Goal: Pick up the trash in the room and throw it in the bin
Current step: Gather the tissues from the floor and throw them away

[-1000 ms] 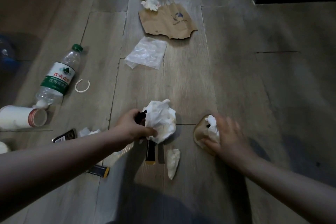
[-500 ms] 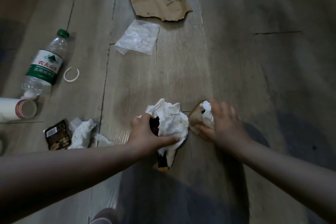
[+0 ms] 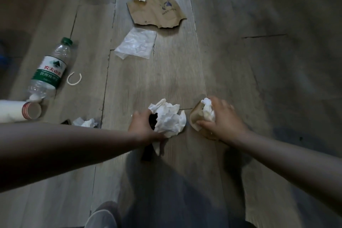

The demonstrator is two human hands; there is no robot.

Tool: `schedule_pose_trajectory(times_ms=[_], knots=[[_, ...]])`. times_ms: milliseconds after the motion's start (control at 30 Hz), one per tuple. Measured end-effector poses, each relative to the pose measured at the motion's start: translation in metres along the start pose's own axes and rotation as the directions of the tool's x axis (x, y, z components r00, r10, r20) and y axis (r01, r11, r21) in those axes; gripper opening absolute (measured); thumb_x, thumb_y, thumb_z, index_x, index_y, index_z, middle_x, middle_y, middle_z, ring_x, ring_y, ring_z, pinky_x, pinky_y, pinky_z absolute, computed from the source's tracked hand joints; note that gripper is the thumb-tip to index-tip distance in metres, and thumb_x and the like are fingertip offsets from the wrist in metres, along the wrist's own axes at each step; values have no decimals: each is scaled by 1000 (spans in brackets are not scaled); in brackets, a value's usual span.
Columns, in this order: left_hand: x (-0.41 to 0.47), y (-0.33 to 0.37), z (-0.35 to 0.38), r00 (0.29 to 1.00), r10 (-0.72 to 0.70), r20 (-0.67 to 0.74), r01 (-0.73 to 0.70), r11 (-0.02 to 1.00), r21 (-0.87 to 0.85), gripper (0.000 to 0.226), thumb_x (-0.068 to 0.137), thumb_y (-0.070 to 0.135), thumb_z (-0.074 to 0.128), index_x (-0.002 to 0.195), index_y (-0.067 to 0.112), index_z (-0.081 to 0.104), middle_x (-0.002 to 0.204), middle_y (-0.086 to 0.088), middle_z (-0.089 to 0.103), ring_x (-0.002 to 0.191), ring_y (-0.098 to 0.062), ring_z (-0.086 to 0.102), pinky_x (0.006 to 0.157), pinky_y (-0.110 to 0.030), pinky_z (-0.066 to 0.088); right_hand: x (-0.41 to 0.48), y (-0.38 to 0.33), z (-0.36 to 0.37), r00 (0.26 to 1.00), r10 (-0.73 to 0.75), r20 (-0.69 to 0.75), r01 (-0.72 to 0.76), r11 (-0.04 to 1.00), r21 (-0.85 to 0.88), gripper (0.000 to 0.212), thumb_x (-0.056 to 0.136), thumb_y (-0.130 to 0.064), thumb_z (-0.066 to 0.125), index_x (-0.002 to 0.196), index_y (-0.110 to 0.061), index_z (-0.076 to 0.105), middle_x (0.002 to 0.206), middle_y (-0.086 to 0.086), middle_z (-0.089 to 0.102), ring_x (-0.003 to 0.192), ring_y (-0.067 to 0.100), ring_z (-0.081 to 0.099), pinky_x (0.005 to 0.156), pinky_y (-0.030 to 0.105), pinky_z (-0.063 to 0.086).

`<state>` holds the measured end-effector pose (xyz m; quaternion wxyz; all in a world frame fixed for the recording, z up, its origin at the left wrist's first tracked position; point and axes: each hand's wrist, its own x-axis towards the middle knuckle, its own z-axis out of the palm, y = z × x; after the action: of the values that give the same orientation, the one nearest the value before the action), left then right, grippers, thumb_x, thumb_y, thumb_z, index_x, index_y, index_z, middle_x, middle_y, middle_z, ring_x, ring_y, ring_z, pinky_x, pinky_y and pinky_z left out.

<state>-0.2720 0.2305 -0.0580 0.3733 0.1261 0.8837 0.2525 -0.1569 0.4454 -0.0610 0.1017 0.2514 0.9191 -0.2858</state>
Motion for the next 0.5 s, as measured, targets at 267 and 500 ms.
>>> schedule_pose_trajectory(times_ms=[267,500], knots=[[-21,16,-38,946,39,321,98,911,-402,73,69,4,79,130,21,42,117,-7,59,102,-24,64,76,-35,57,-15,-4,-21,997,66,-29,-64,995,73,82,76,-50,72,143,-28,31,134,5,45,120,25,46,94,36,43],[-18,14,-49,886,24,463,269,786,-557,76,63,5,75,131,20,43,120,-13,59,100,-28,66,71,-33,59,-14,-15,-18,995,98,8,-99,989,114,80,78,-48,72,142,-29,30,136,3,43,120,22,47,90,34,45]])
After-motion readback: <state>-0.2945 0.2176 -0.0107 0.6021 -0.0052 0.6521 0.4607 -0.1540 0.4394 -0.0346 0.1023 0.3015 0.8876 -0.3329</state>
